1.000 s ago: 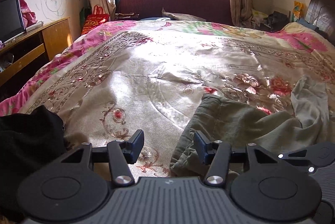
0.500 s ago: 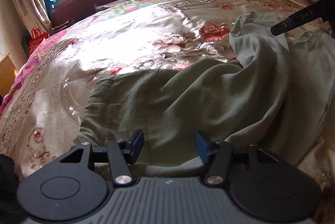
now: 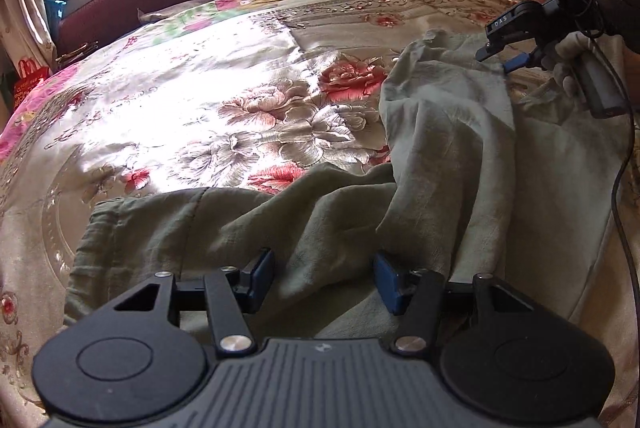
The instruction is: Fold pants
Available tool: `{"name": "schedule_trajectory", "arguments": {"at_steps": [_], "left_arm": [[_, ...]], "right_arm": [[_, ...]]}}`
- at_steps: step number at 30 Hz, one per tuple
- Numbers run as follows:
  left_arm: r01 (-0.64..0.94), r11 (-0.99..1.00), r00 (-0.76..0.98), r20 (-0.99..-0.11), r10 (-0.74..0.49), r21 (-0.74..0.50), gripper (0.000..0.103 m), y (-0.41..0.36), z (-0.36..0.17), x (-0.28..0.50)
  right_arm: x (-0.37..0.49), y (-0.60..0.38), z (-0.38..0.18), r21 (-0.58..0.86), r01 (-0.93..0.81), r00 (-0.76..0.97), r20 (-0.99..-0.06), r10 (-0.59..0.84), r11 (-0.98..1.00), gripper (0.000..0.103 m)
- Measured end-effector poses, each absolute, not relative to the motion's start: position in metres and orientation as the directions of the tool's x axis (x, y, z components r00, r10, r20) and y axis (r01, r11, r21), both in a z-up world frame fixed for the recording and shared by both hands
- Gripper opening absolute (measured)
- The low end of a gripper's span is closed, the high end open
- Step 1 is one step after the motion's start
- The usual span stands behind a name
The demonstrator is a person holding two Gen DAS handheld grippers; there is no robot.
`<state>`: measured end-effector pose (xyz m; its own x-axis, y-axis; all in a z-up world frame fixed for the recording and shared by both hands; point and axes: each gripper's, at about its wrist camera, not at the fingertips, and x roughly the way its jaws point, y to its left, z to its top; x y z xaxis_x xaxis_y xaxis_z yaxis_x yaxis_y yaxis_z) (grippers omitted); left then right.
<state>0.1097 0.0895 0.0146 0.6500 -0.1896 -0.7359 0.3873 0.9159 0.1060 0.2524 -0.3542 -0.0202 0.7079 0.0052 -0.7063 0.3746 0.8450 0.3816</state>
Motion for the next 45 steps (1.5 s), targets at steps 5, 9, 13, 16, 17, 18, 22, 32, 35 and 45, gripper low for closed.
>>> {"name": "schedule_trajectory", "arguments": {"at_steps": [5,9,13,16,17,18,22,32,35,45], "left_arm": [[0.354,0.929,0.644,-0.748,-0.157,0.11,0.068,0.099,0.016,0.104],[0.341,0.932,0.645,-0.751,-0.14,0.119,0.069,0.104,0.018,0.098],[0.338,0.932,0.662,-0.737,-0.135,0.133,0.069,0.102,0.025,0.093],[0.344,0.93,0.673,-0.725,-0.146,0.132,0.069,0.098,0.03,0.088],[0.347,0.928,0.676,-0.722,-0.149,0.134,0.069,0.096,0.031,0.086],[0.352,0.925,0.678,-0.719,-0.15,0.139,0.069,0.094,0.032,0.083],[0.368,0.918,0.676,-0.721,-0.154,0.149,0.069,0.086,0.029,0.073],[0.427,0.882,0.631,-0.765,-0.132,0.2,0.069,0.056,0.021,0.053],[0.434,0.876,0.626,-0.769,-0.126,0.21,0.069,0.047,0.022,0.055],[0.476,0.85,0.627,-0.765,-0.148,0.226,0.069,0.008,0.027,0.062]], "right_arm": [[0.263,-0.356,-0.022,0.452,0.377,0.722,-0.69,0.05,0.809,0.005],[0.244,-0.364,0.002,0.547,0.322,0.792,-0.602,0.097,0.773,0.003],[0.197,-0.377,0.051,0.644,0.24,0.871,-0.473,0.132,0.727,0.003],[0.15,-0.389,0.083,0.668,0.203,0.91,-0.398,0.113,0.716,0.003],[0.134,-0.393,0.09,0.665,0.204,0.918,-0.384,0.095,0.718,0.003],[0.118,-0.398,0.094,0.661,0.211,0.924,-0.376,0.075,0.72,0.003],[0.071,-0.42,0.069,0.614,0.342,0.884,-0.467,-0.021,0.711,0.003],[0.033,-0.455,-0.045,0.811,0.438,0.863,-0.5,0.07,0.387,0.011],[0.042,-0.463,-0.043,0.856,0.375,0.904,-0.422,0.064,0.356,0.022],[0.059,-0.48,0.018,0.803,0.232,0.961,-0.276,-0.002,0.548,0.007]]}}
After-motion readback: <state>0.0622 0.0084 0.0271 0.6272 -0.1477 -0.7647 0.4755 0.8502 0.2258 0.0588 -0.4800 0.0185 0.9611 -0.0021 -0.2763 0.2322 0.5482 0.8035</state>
